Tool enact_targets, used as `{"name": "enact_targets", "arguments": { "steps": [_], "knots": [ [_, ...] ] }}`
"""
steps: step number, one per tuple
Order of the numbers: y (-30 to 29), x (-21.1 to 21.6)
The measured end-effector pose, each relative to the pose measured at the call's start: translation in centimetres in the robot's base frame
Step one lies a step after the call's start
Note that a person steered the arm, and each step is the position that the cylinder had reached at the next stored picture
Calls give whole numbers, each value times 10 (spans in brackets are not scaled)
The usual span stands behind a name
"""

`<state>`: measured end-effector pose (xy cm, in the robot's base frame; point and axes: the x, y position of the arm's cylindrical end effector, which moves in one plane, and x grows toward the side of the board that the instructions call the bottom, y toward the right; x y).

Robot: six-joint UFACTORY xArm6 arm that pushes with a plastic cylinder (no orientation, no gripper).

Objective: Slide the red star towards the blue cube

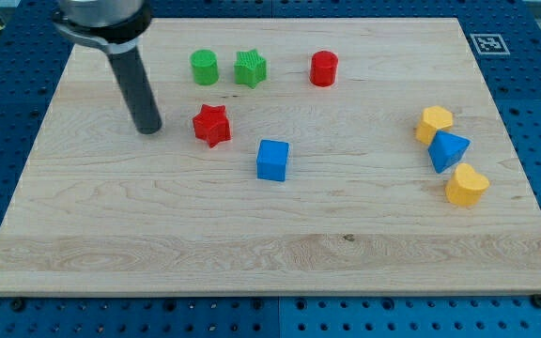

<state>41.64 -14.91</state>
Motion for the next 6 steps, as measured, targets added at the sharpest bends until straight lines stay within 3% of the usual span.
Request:
{"name": "enact_targets", "arguments": {
  "steps": [2, 4, 6],
  "knots": [
    [55, 7],
    [55, 22],
    [63, 66]
  ]
}}
